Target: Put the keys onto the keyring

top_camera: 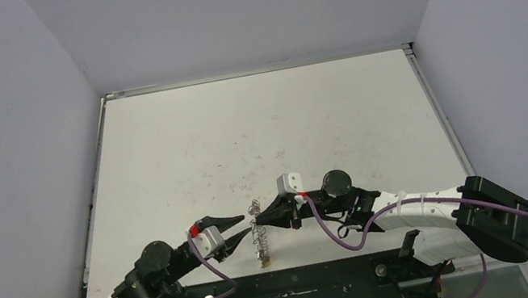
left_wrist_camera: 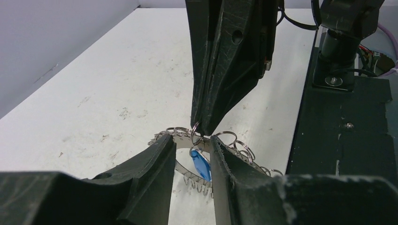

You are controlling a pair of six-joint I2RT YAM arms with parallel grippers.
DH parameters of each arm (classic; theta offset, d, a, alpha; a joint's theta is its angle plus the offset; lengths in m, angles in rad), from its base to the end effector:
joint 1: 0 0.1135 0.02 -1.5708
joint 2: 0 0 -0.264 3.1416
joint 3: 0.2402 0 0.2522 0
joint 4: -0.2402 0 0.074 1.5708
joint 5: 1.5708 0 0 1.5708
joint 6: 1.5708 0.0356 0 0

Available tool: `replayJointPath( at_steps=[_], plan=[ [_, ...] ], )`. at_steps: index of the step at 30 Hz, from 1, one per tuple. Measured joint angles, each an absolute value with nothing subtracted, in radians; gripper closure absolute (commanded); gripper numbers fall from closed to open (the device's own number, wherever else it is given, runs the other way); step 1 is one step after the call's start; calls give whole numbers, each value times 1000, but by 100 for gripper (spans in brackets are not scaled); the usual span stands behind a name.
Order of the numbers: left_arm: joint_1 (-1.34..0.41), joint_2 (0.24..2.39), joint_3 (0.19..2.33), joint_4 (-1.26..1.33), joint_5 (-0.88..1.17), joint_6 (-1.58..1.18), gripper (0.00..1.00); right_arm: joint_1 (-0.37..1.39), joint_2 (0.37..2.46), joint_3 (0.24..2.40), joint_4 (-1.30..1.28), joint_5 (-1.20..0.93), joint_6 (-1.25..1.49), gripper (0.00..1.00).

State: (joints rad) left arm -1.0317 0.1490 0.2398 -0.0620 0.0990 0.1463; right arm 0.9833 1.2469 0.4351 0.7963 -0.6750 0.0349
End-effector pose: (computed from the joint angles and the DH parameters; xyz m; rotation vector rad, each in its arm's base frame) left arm 0.0518 -0.0935 0.2378 0.9521 1.2789 -0.7733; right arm 0.1200 0.2203 0.2258 -1.2627 1.2096 1.2996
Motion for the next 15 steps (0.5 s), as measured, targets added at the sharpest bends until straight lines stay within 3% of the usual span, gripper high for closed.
replayJointPath(
  at_steps=[7,15],
  plan=[
    [-1032,291,240,-10,121,159,76,983,1245,435,789,-693,35,100],
    [-1032,341,240,12,122,168,95,982,1231,435,776,-698,33,100]
  ],
)
